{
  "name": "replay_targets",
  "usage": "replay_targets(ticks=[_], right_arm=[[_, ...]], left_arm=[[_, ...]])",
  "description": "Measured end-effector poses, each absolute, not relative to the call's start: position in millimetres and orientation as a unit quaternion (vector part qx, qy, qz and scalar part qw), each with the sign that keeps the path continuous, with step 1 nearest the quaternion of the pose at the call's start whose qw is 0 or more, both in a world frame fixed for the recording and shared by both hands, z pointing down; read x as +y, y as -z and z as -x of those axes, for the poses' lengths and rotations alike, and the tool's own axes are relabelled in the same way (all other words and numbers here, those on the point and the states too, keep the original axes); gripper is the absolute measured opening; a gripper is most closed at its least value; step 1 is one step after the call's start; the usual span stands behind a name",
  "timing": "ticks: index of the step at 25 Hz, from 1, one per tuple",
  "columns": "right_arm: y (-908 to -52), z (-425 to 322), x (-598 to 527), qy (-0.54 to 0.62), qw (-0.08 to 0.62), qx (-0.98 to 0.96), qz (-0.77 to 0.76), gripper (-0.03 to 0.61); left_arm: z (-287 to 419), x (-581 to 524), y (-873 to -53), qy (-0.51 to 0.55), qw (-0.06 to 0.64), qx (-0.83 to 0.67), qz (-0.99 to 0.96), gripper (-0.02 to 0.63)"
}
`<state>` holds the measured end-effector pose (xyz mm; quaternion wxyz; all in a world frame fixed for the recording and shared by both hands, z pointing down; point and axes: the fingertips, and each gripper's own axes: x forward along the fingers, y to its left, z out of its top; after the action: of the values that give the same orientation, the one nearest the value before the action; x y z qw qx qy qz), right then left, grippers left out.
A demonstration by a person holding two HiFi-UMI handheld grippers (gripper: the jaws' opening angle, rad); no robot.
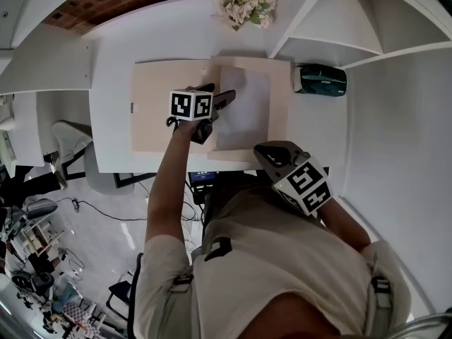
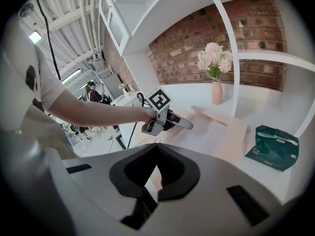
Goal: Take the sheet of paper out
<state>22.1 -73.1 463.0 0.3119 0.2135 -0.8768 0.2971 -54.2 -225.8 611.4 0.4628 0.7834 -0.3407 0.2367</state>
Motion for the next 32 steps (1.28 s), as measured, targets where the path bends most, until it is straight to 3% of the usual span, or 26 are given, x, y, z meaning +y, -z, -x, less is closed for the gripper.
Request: replay_targets(ticks=[32], right_arm=[[-476.2, -32.6, -80.0, -0.293, 0.318, -0.875, -0.216, 0.018]], left_arm=[[40.2, -230.0, -614.0, -0.169, 0.571, -0.297, -0.747, 0.327]])
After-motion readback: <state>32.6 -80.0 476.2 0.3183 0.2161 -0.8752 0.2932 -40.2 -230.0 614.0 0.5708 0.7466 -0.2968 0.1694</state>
